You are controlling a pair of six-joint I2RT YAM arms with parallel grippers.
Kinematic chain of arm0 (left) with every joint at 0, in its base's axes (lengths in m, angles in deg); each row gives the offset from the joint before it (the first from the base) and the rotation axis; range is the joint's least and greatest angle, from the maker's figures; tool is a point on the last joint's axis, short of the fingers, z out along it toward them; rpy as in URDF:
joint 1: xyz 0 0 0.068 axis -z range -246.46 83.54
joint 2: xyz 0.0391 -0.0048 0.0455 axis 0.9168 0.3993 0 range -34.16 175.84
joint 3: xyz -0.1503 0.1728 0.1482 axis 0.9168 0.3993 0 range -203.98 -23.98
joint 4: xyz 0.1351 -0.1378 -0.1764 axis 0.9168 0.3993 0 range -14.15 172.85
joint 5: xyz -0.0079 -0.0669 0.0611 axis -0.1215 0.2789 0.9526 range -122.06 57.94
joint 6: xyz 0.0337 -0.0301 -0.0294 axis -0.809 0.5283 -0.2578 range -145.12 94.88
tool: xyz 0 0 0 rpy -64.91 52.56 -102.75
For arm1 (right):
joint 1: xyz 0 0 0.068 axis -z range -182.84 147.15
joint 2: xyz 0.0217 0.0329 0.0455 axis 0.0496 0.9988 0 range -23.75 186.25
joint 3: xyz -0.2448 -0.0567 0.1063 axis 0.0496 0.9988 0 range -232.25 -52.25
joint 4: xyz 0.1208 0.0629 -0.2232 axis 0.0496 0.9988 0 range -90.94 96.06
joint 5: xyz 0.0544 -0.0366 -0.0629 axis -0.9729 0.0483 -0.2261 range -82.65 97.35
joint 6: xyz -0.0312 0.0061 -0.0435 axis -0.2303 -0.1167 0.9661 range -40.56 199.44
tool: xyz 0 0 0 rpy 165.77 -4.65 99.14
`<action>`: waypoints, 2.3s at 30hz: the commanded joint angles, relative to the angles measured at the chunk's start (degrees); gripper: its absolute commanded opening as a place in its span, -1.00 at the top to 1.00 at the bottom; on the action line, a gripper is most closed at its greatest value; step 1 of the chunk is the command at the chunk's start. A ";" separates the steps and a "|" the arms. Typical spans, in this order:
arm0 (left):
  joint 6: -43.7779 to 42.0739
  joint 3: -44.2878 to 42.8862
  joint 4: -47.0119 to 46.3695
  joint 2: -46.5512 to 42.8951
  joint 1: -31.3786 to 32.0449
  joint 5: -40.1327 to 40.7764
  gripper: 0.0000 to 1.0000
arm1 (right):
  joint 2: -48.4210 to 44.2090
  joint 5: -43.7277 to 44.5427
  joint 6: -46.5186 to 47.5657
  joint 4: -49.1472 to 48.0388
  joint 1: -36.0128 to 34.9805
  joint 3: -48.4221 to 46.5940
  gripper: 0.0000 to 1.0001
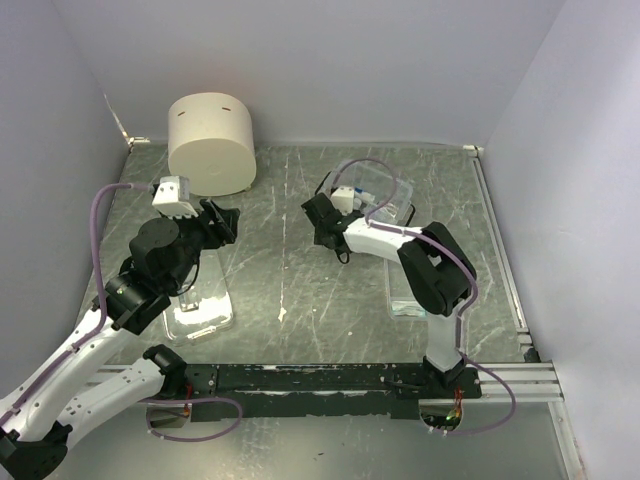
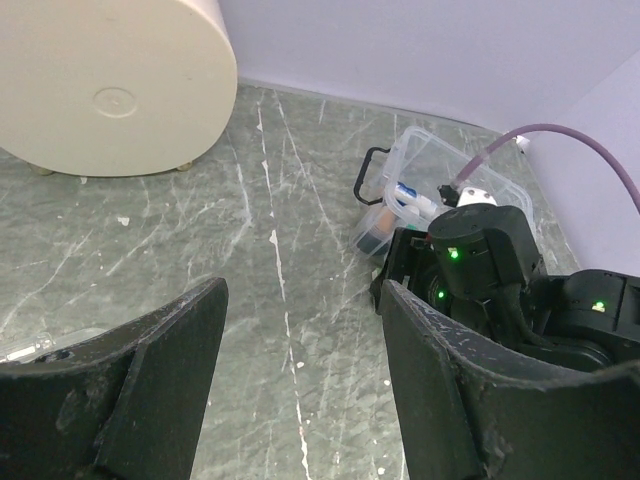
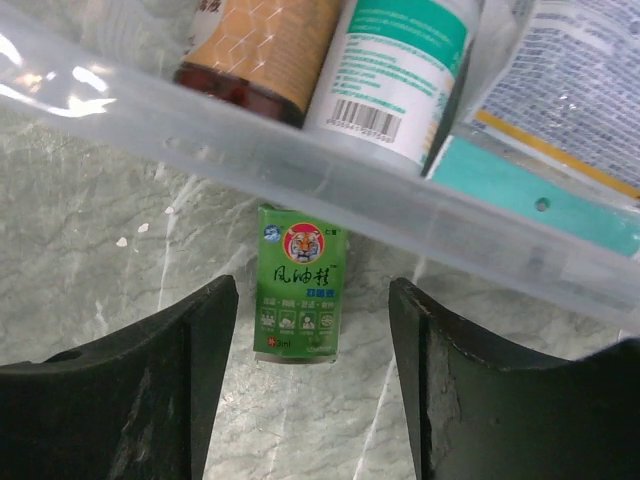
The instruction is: Organize the medicine kit
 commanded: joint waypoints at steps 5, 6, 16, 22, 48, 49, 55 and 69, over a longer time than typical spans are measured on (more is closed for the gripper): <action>-1.07 -1.58 0.28 0.42 -0.13 0.96 -0.47 | 1.34 -0.99 6.16 -5.35 0.08 1.28 -0.10; -1.04 -1.60 0.34 0.46 -0.13 0.95 -0.47 | 1.47 -1.20 6.46 -5.49 0.10 1.36 -0.07; -0.98 -1.50 0.20 0.52 -0.13 0.99 -0.47 | 0.21 -2.25 6.13 -5.90 0.14 4.92 0.01; -0.83 -1.45 0.19 0.53 -0.13 0.80 -0.47 | -1.27 -3.63 6.79 -7.44 0.13 7.26 0.19; -0.69 -1.40 -0.23 1.00 -0.13 -0.59 -0.47 | -27.88 -3.52 -3.31 7.31 -0.83 24.53 0.28; -0.64 -1.34 -0.29 1.12 -0.17 -0.59 -0.47 | -29.05 -2.81 -3.65 8.26 -0.56 25.61 0.26; -0.62 -1.64 -0.59 2.19 -0.13 -1.42 -0.47 | -35.35 -3.97 -4.59 11.09 4.78 29.17 0.26; -0.58 -1.62 -0.88 3.33 -0.13 -1.77 -0.47 | -36.68 -10.72 0.14 10.25 15.78 31.32 0.25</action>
